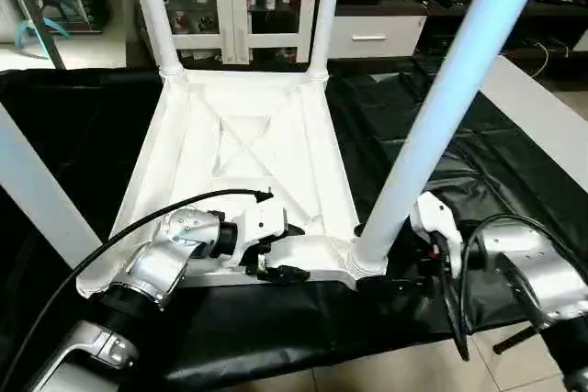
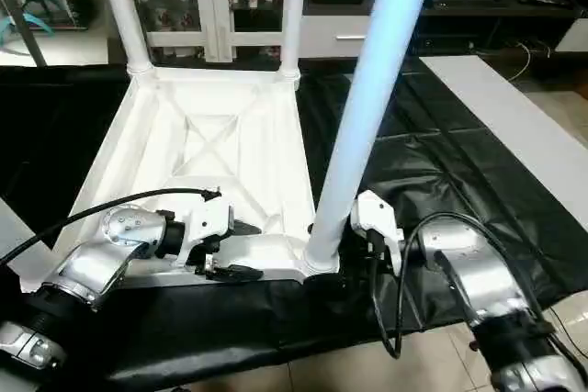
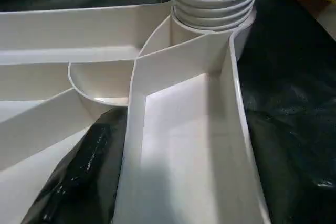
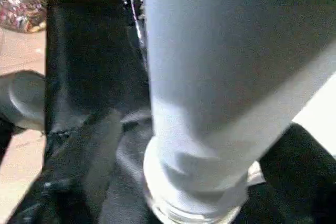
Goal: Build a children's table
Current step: Rotate leg to tighten
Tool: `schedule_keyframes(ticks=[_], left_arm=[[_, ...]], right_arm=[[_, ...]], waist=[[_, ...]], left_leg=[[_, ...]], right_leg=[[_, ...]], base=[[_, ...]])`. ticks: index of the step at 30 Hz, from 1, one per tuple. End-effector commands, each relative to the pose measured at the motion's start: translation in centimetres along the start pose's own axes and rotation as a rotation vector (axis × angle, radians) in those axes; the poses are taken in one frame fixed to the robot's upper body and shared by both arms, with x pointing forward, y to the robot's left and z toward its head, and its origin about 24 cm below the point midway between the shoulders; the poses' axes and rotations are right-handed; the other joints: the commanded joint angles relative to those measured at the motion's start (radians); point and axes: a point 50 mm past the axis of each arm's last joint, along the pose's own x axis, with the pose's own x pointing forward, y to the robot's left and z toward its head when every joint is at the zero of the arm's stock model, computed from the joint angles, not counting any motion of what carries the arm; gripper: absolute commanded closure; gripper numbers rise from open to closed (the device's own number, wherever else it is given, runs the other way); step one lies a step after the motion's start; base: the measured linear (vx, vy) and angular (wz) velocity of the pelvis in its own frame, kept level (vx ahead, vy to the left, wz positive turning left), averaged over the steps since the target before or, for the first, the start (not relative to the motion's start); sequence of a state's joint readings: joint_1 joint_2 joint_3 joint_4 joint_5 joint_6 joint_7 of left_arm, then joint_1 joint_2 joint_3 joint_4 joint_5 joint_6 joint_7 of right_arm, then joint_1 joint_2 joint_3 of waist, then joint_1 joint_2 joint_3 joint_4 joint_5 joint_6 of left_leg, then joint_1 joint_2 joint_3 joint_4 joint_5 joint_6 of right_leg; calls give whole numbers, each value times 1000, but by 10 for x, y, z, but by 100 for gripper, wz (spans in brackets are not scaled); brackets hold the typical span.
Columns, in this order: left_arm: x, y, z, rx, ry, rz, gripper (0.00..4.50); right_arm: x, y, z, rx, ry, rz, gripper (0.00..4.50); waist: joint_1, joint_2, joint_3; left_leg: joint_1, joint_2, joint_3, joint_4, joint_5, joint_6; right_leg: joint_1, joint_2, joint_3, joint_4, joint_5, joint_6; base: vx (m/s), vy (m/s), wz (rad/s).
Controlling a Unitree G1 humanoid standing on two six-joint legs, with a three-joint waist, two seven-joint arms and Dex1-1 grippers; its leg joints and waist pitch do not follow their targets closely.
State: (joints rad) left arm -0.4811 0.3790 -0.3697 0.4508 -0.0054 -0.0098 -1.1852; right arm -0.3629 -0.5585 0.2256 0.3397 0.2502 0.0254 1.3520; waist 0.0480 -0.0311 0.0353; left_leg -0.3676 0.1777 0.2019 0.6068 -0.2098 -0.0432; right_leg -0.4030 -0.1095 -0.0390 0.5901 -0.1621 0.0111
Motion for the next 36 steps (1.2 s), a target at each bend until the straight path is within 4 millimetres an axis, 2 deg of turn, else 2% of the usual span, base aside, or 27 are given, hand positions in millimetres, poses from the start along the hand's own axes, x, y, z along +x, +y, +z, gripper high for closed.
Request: schedule_keyframes(ticks=[1, 13, 15, 18, 19, 24, 25, 31, 36], left_arm=[[9, -4, 1, 30, 32, -65, 137], [8, -4, -1, 49, 59, -75, 137], [8, -4, -2, 49, 63, -77, 137], [8, -4, -3, 50, 70, -77, 137], [8, -4, -3, 50, 71, -76, 137], [7, -3, -4, 51, 80, -75, 137], [6, -3, -5, 52, 82, -75, 137], [5, -3, -6, 53, 88, -77, 137], [5, -3, -7, 53, 92, -78, 137]], right_arm=[[3, -4, 3, -33, 18, 8, 50], [8, -11, -1, -44, 53, 32, 50], [9, -13, 0, -45, 50, 28, 85], [11, -15, 1, -45, 41, 24, 96], [12, -16, 2, -44, 36, 23, 122], [14, -16, 2, -46, 28, 44, 164], [14, -16, 2, -46, 28, 52, 171], [15, -15, 0, -44, 40, 77, 187], [14, -14, -1, -37, 46, 94, 188]], waist=[[-8, -13, -51], [-13, -16, -50], [-15, -15, -49], [-18, -19, -48], [-17, -17, -48], [-22, -17, -47], [-21, -14, -47], [-21, -15, -47], [-21, -15, -46]], left_leg=[[14, 55, -19, -84, -237, 54], [13, 55, -21, -86, -268, 45], [14, 56, -22, -87, -279, 41], [12, 56, -23, -88, -285, 39], [12, 56, -24, -88, -290, 38], [12, 56, -26, -91, -312, 27], [13, 57, -26, -91, -313, 26], [12, 57, -25, -91, -307, 29], [13, 57, -25, -92, -320, 25]], right_leg=[[29, -36, 29, -62, -276, -226], [26, -35, 27, -65, -313, -221], [25, -36, 28, -66, -329, -218], [26, -36, 28, -68, -345, -211], [25, -37, 28, -68, -355, -208], [23, -36, 27, -71, -377, -200], [23, -37, 28, -71, -375, -202], [23, -36, 28, -69, -350, -212], [22, -37, 28, -70, -368, -211]], base=[[0, 0, 0], [0, 0, 0], [0, 0, 0], [0, 0, 0], [0, 0, 0], [0, 0, 0], [0, 0, 0], [0, 0, 0], [0, 0, 0]])
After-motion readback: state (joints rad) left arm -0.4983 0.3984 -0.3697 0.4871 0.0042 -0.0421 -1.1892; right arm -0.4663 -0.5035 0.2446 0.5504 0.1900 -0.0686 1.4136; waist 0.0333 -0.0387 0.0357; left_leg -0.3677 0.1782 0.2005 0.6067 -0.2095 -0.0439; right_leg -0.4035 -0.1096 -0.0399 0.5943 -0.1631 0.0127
